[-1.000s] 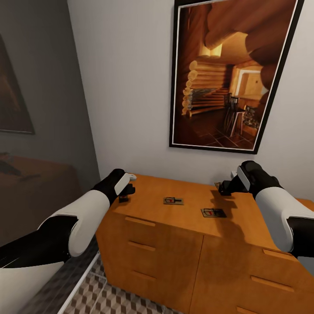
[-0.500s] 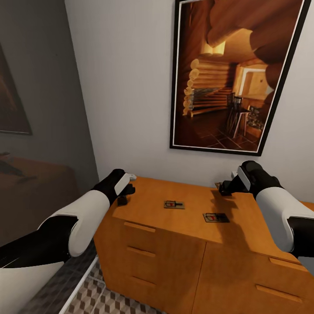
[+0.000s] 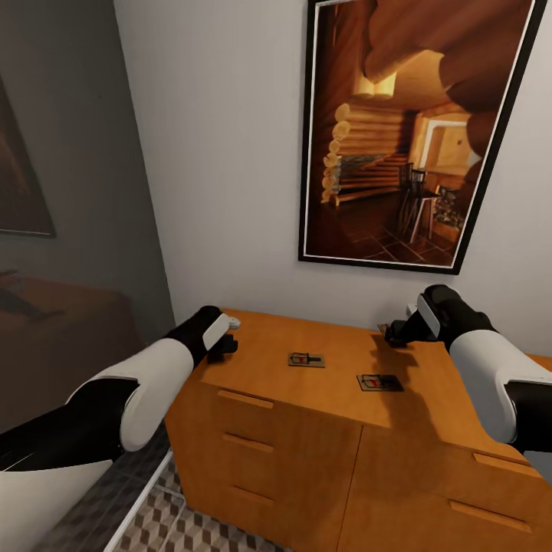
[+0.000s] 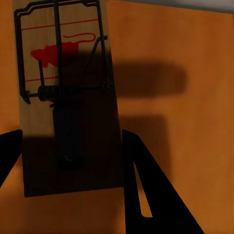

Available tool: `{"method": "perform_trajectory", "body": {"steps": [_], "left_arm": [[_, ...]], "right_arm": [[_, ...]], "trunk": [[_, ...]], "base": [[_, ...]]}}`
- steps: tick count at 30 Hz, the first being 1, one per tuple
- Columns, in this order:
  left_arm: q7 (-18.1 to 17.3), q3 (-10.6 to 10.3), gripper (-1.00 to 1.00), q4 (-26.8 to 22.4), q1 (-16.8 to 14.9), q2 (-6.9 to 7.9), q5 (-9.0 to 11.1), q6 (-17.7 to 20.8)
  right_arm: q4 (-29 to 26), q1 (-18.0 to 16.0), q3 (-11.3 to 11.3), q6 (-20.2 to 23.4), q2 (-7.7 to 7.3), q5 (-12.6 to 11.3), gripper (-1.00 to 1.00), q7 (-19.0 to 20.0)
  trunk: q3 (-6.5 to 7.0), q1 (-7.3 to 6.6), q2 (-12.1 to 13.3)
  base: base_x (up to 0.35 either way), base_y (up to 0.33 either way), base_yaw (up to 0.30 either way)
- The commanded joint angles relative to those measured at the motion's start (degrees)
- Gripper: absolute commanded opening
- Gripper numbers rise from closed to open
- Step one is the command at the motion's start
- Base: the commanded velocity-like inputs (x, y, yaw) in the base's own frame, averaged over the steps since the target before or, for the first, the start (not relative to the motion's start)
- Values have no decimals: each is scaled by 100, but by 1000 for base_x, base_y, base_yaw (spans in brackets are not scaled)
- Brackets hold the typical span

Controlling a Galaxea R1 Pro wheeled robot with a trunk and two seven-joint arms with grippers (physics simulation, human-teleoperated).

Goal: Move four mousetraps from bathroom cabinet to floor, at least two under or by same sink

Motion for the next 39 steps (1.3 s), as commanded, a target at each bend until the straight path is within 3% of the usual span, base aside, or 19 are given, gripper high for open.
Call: {"method": "perform_trajectory", "body": {"steps": [1, 36, 37, 39], "left_arm": [[53, 5, 100, 8, -2, -2, 60, -5], [53, 21, 100, 241, -2, -2, 95, -84], [53, 21, -100, 246, -2, -2, 118, -83], [53, 22, -100, 257, -2, -2, 173, -82]], "right_arm": [[-1, -3, -15, 24, -3, 19, -100, 12], [15, -4, -15, 24, -29, 22, -100, 30], [15, -4, -15, 24, -30, 22, -100, 30], [15, -4, -15, 24, -31, 22, -100, 30]], "trunk": [[-7, 0, -4], [-7, 0, -4], [-7, 0, -4], [-7, 0, -4]], "base": [[0, 0, 0], [0, 0, 0], [0, 0, 0], [0, 0, 0]]}}
